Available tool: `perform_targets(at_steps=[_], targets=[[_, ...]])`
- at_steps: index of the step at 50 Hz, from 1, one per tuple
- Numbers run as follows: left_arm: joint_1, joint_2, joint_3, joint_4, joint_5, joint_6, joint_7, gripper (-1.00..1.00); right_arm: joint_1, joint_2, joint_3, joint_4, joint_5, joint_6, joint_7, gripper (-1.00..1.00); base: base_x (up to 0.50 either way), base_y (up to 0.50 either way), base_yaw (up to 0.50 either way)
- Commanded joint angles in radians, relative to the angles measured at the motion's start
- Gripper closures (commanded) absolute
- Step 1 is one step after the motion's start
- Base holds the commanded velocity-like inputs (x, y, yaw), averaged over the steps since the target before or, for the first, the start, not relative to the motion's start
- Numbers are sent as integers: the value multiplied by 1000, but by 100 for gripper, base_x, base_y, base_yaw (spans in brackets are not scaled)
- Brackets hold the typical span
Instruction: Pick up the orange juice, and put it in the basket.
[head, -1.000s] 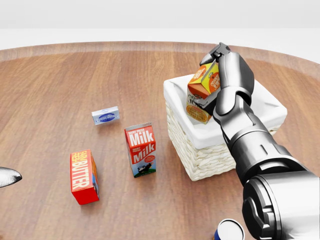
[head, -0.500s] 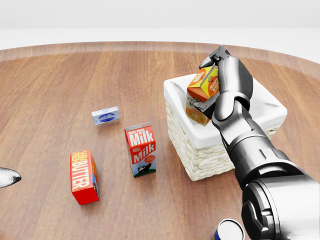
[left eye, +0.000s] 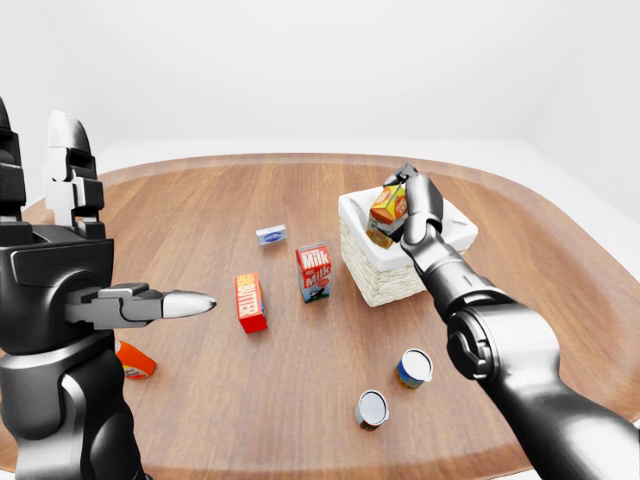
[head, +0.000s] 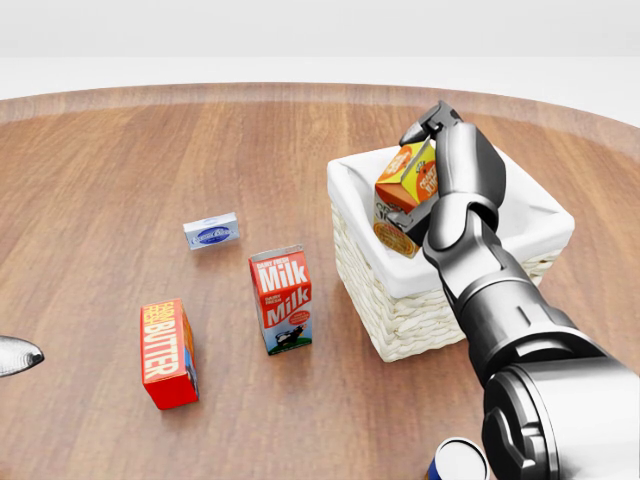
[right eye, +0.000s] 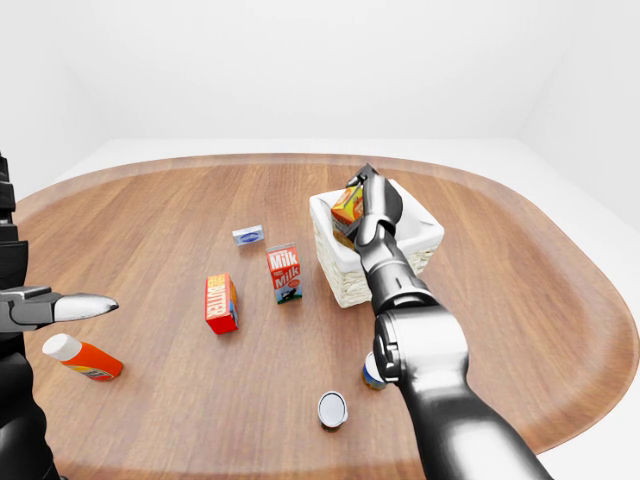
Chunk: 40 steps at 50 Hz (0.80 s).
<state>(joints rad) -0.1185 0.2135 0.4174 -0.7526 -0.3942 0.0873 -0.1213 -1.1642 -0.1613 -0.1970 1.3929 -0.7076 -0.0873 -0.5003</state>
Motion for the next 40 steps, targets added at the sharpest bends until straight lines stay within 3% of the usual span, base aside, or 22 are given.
perform_targets(at_steps=[1,40], targets=[[0,0,-1,-1,2,0,-2,-100,3,4,-5,-8,-23,0,-23,100,0,0,0],[2,-2,0,0,1,0,-3,-100,32,18,-14,-7,-19,12,-2,100,0,0,0]])
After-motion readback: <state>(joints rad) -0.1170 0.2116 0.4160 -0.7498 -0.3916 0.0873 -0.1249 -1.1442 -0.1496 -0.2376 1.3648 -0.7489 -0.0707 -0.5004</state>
